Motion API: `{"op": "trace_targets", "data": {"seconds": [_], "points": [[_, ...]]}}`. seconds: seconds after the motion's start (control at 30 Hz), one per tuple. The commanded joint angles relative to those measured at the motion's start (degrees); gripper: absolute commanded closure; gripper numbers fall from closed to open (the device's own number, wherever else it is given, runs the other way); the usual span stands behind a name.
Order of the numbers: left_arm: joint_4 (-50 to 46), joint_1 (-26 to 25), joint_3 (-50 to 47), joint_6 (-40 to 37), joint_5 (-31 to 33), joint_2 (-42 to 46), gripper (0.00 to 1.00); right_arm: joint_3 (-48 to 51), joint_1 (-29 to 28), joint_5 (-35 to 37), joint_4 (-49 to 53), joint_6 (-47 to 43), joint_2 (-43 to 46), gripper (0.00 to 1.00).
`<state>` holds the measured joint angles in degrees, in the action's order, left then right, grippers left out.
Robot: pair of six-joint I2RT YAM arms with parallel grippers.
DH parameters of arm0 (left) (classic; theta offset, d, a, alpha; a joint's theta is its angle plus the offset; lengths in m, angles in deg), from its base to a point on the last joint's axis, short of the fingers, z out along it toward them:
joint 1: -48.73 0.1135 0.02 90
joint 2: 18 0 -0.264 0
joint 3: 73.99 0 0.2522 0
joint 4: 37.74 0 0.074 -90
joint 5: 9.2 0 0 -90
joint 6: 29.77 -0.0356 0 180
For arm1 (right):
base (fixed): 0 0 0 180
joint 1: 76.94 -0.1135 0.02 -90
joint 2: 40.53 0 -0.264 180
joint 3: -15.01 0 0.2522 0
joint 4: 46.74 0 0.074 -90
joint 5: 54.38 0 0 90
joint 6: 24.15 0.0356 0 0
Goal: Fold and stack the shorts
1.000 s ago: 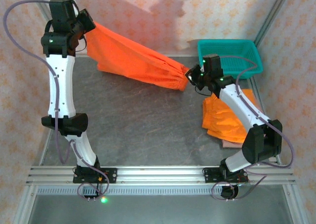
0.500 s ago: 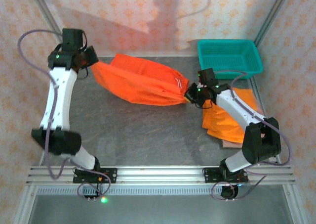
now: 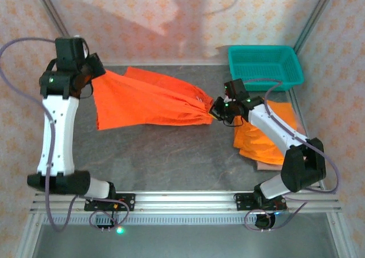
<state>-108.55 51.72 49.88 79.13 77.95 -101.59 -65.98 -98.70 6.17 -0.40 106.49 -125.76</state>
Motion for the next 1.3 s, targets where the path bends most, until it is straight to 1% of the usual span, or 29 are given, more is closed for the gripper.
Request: {"op": "trace_targets", "data": {"seconds": [0.0,0.2,0.33,0.4,0.47,0.57,0.63,0.67,0.73,0.77,0.8,0.83,0.87,0.9,0.93,1.0,1.07,1.17,1.23,1.27], "points": [[-0.36,0.53,8.47,-1.81,2.94,-7.03,1.0,-2.58,0.84,4.21,2.27,0.61,-3.92,0.99],[-7.96,0.36,28.06,-3.33,3.2,-26.89,1.0,-4.81,1.02,4.97,1.26,1.37,-8.49,0.99],[-10.79,0.36,40.13,-3.34,3.12,-37.63,1.0,-5.44,1.69,5.06,0.5,1.79,-10.41,0.99],[-9.84,0.42,42.79,-2.95,3.87,-40.93,1.0,-5.55,1.98,5.15,0.03,2.06,-11.58,1.0],[-7.76,0.36,42.95,-2.65,4.62,-42.73,1.0,-5.65,2.43,5.17,-0.29,2.34,-12.86,0.99],[-5.49,0.36,42.97,-1.61,4.65,-45.58,1.0,-6.1,3.22,5.23,-0.78,3.38,-15.11,0.94],[-3.62,0.35,43.28,-0.26,4.35,-47.72,1.0,-6.23,3.94,4.89,-1.9,4.77,-16.27,0.92],[-2.27,0.36,43.56,0.54,4.07,-48.88,0.97,-6.16,4.38,4.53,-2.82,5.87,-16.75,0.91],[0.95,0.36,44.11,2.12,3.49,-51.35,0.87,-6.48,5.24,4.14,-4.48,7.55,-17.75,0.78],[2.53,0.36,44.92,2.91,3.46,-52.86,0.81,-6.99,5.82,3.86,-4.93,8.38,-18.33,0.69],[3.85,0.44,46.26,3.66,3.26,-54.87,0.64,-7.4,6.37,3.26,-5.84,9.14,-18.67,0.62],[4.28,0.57,48.46,4.29,2.71,-56.95,0.45,-7.78,6.85,2.38,-6.97,10.04,-18.7,0.55],[3.97,0.81,50.78,4.85,1.95,-58.56,0.3,-7.92,7.29,1.69,-8.28,10.86,-18.34,0.46],[3.15,1.16,53.18,5.78,0.77,-59.79,0.18,-7.99,7.56,1.01,-9.91,11.63,-17.59,0.35],[2.36,1.52,54.58,6.47,-0.68,-59.84,0.11,-7.88,7.72,1.07,-11.35,12.08,-16.14,0.26],[1.58,1.93,53.52,6.2,-2.1,-57.06,0.05,-7.59,7.74,1.77,-13.0,12.09,-12.78,0.14],[1.11,1.94,49.99,4.25,-2.71,-51.81,0.03,-6.47,7.58,1.9,-14.71,12.25,-9.03,0.09],[5.45,1.94,36.42,2.81,-5.18,-40.52,0.0,-4.47,6.13,2.11,-17.23,12.16,-4.36,0.01],[10.74,1.87,24.11,3.05,-8.88,-32.88,0.0,-4.75,4.19,1.87,-17.62,11.4,-3.28,0.01],[12.85,1.85,19.45,3.65,-10.74,-30.35,0.0,-5.55,3.05,1.85,-17.51,10.75,-3.42,0.01]]}}
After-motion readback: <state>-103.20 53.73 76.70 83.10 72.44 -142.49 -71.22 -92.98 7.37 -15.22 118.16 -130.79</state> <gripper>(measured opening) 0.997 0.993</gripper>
